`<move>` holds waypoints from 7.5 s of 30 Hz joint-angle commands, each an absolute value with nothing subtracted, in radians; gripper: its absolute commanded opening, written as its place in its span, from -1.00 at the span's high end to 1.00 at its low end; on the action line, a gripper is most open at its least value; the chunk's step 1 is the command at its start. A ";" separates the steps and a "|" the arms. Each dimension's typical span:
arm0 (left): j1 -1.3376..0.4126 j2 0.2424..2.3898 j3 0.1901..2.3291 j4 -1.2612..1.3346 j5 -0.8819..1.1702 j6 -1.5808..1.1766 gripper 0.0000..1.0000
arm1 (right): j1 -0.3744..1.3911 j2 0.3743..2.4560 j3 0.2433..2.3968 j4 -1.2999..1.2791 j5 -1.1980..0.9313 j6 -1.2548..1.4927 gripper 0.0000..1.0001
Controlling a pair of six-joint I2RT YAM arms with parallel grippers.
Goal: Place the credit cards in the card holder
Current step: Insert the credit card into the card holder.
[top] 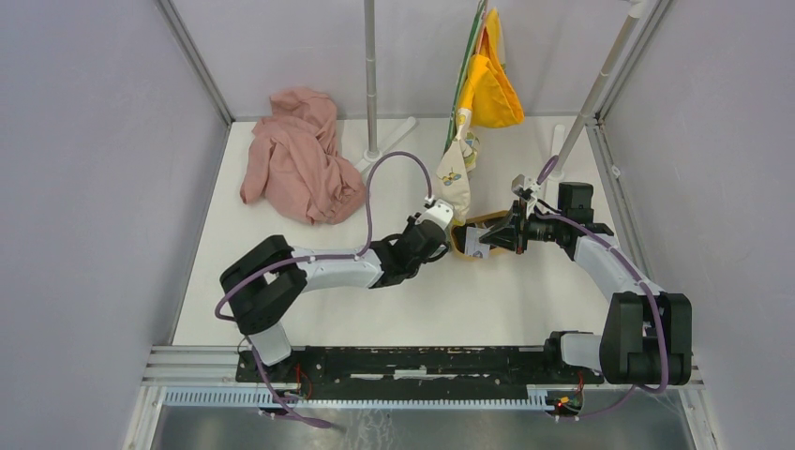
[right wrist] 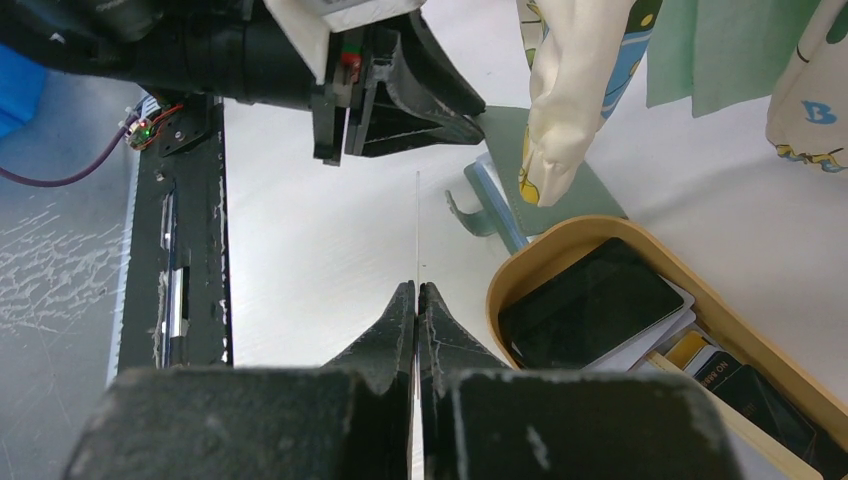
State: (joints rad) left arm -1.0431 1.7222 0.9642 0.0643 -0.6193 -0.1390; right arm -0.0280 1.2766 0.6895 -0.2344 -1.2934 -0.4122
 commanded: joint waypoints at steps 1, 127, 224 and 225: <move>-0.992 1.747 0.999 0.170 -0.537 -0.071 0.39 | -0.026 1.269 0.697 -0.229 -1.318 -0.431 1.00; -1.401 1.674 0.886 -0.201 -0.441 -0.272 -0.21 | -0.025 1.299 0.739 -0.336 -1.212 -0.527 1.00; -0.642 1.019 0.312 0.116 0.138 -0.745 0.96 | 0.567 1.450 0.520 0.586 -0.568 0.637 1.00; -0.642 1.024 0.310 0.120 0.141 -0.745 0.96 | 0.571 1.448 0.521 0.590 -0.576 0.638 1.00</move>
State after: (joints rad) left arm -0.6453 1.0122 0.3168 0.0605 0.1089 -0.6979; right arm 0.5484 1.4590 0.4843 0.4812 -0.5014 0.6025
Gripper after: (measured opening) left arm 0.025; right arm 0.010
